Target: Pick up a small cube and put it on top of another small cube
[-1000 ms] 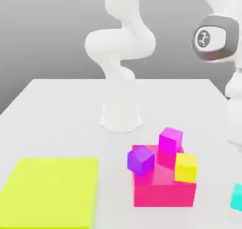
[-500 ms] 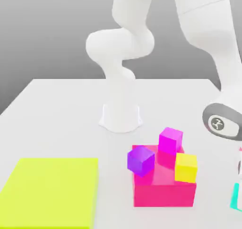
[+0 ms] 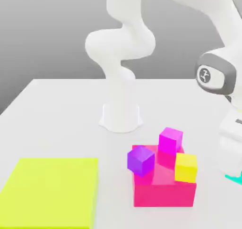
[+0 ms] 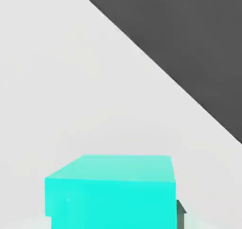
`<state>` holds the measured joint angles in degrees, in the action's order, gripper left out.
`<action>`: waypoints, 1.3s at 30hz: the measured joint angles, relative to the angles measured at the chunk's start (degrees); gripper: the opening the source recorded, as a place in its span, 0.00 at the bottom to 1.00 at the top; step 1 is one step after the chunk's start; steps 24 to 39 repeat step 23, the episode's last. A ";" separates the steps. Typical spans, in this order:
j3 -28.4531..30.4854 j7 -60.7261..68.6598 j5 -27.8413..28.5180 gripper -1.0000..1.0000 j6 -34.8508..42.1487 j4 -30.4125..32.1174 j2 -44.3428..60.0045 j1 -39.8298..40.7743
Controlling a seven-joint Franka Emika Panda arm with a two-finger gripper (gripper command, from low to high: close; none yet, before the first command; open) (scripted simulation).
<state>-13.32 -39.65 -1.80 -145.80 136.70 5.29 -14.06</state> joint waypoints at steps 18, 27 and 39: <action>2.92 -37.66 -3.13 0.00 2.49 22.60 -21.55 15.47; 2.60 -38.12 -2.70 1.00 -1.89 23.63 -18.15 15.70; 2.60 -38.12 -2.70 1.00 -1.89 23.63 -18.15 15.70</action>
